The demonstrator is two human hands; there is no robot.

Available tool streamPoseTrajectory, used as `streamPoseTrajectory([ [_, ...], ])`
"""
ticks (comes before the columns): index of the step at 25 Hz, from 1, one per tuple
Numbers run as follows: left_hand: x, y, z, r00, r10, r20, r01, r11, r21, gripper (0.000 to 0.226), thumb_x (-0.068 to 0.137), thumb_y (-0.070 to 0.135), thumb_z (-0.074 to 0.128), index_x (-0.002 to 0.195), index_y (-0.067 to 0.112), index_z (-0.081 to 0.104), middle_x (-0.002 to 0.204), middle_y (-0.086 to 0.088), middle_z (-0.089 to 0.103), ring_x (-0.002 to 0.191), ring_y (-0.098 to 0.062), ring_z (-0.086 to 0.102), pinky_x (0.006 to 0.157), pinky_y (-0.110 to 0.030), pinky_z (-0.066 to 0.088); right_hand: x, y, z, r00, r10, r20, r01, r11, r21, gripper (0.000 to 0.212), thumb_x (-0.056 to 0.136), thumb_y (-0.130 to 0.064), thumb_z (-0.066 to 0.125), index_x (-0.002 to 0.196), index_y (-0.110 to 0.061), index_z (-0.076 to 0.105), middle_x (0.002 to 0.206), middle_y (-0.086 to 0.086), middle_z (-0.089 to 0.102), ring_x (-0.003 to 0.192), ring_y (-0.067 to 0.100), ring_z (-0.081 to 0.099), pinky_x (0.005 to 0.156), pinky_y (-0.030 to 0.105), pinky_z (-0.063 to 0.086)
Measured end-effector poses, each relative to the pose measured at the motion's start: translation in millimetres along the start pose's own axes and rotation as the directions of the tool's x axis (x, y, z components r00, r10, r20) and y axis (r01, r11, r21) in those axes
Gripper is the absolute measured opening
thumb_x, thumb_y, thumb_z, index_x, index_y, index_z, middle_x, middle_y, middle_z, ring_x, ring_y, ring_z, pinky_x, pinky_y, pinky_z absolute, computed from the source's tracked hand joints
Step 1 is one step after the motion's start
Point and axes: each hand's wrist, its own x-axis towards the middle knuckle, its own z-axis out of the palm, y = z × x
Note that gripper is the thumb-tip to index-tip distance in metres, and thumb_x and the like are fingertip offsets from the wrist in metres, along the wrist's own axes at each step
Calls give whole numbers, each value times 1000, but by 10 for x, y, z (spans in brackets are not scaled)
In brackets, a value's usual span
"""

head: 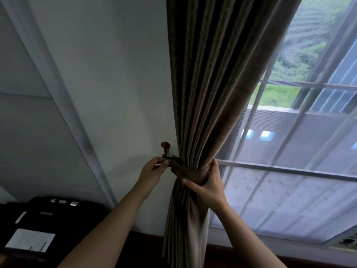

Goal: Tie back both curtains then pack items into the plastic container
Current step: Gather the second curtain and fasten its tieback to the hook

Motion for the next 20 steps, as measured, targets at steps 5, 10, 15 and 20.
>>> streamPoseTrajectory([
  [5,211,68,176,951,-58,-303,62,998,4,17,93,23,54,92,12,66,91,-4,66,91,-20,61,71,-23,45,65,-134,60,996,19,-87,-38,972,-232,114,60,-69,68,148,-29,7,147,-3,39,135,20,37,108,48,32],
  [10,377,69,120,925,-128,-358,119,992,-49,5,86,18,63,84,16,67,89,-9,70,86,-24,67,88,-37,54,108,-220,123,991,58,-122,-97,934,-343,104,63,-72,63,145,-23,21,140,-2,45,128,23,43,101,46,32],
  [15,486,169,108,883,-212,-418,208,976,-56,6,80,16,69,75,15,66,93,-14,68,78,-27,68,74,-29,57,87,-238,138,988,75,-135,-119,928,-353,103,63,-75,61,144,-22,24,138,-1,47,125,24,46,98,45,35],
  [20,556,275,87,899,-267,-346,321,941,109,22,79,19,70,60,11,65,67,-9,66,66,-22,65,63,-25,55,85,-242,149,992,89,-90,-115,930,-349,102,63,-74,62,140,-19,26,135,2,46,123,27,48,96,48,42],
])
